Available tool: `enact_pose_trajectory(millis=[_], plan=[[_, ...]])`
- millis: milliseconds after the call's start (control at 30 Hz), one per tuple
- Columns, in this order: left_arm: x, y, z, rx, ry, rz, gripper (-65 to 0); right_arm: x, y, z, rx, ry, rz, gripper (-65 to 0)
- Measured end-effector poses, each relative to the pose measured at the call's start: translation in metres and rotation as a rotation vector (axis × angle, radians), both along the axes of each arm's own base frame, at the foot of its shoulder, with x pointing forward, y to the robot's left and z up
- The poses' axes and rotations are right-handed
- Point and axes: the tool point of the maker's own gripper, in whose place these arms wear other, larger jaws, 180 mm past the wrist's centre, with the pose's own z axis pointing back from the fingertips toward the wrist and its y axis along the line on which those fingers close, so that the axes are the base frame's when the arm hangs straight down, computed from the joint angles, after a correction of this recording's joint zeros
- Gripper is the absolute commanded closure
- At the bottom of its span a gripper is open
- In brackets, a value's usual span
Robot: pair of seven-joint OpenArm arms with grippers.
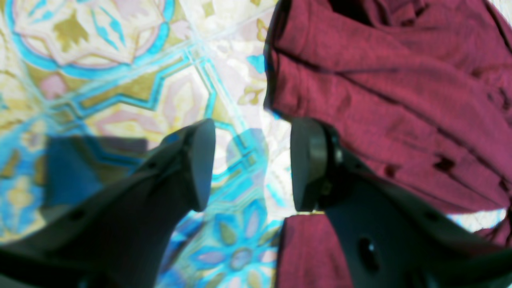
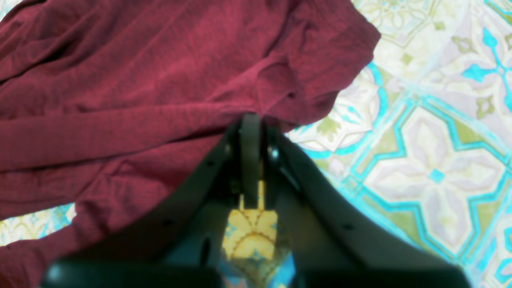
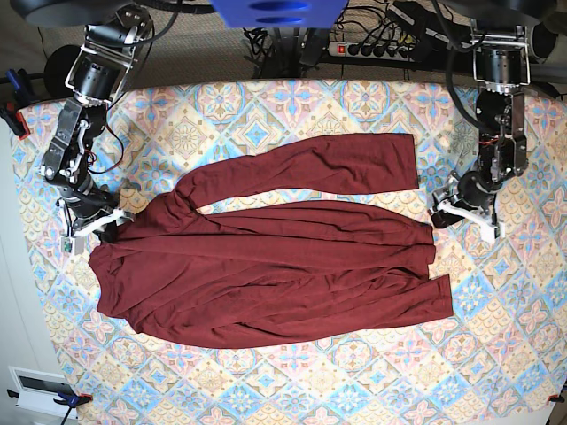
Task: Layout the t-shirt on the table in an organized manner, then fold the t-shirt properly
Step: 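Pull the shirt edge with both grippers to straighten the body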
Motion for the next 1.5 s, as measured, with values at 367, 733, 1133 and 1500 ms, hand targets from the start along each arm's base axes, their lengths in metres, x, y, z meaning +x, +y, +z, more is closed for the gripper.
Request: enact_pose_trajectory(millis=[367,733,1133,1500], plan=[[0.031,-0.019,-0.013,-0.102,0.007,0.06,-29.6,0.0,0.001,-0.001,0.003,0.001,0.002,0.0],[0.031,-0.021,-0.017,-0.064,0.014,0.048,-0.1,0.0,0.001,0.0,0.003,0.0,0.001,0.0],[-0.008,-0.004,0.018,-0.091,-0.06,0.045,0.0,-0.001,0.002,-0.001,0.005,0.001,0.002,0.0],[-0.05,-0.002,0.053,-0.064,-0.105,-0.024,0.0,-0.024,0.0,-0.021,0.002,0.06,0.002,0.0]])
